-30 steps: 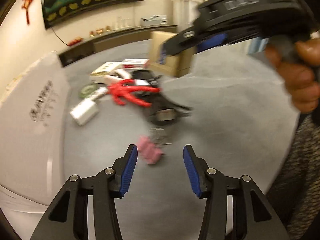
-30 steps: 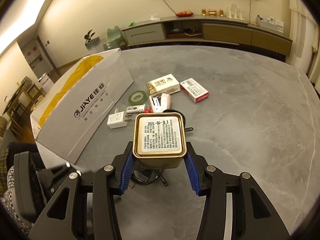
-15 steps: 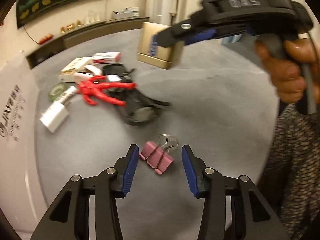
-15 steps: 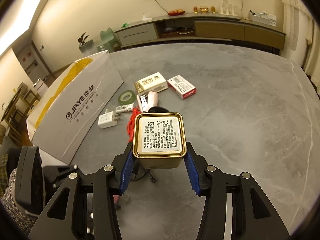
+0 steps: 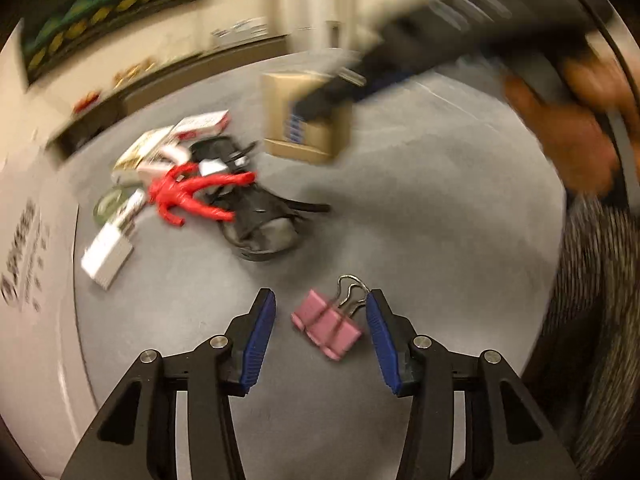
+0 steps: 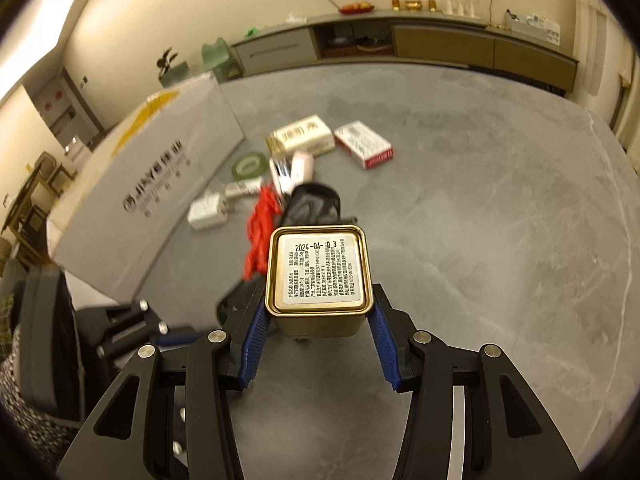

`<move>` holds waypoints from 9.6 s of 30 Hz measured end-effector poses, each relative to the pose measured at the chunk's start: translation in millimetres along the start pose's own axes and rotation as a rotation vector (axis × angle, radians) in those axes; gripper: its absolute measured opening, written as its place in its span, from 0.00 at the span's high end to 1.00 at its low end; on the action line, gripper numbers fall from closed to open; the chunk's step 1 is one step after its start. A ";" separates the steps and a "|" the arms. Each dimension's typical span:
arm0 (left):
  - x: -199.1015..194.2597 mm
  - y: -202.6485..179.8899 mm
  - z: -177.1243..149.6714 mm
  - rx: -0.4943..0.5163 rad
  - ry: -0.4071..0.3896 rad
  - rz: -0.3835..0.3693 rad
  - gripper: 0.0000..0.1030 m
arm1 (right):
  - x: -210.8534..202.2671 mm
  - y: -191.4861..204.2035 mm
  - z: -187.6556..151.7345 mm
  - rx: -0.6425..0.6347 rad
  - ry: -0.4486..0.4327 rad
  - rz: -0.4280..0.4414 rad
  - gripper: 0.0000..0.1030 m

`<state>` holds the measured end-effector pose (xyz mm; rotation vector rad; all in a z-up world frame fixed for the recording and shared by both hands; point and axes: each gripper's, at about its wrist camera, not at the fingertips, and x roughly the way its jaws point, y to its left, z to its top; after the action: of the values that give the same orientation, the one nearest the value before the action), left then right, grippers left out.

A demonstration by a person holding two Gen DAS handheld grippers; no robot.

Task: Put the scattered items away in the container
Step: 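Lift the gold tin with the right tool while the left tool lifts the pink clip, then carry the gold tin and pink clip over the yellow-lined box with both tools, then open the right tool dropping the tin while the left tool releases the clip into the box, then move both tools back toward the scattered items on the table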

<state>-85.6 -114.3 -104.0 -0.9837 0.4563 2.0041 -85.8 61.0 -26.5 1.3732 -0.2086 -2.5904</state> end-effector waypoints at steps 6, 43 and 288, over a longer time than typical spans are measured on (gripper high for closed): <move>1.8 -0.3 3.5 -0.029 -0.001 -0.019 0.53 | 11.5 -6.9 -13.1 -0.017 0.016 -0.039 0.50; -87.8 6.9 19.8 -0.118 -0.214 0.159 0.68 | -37.2 29.7 -6.2 -0.038 -0.153 -0.029 0.51; -124.3 42.1 66.1 -0.816 0.061 -0.188 0.17 | -54.9 -37.7 9.3 0.265 -0.068 0.246 0.48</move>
<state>-108.5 -163.3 32.7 -1.5011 -0.4627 2.0013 -67.7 111.2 14.4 1.2462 -0.7068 -2.4695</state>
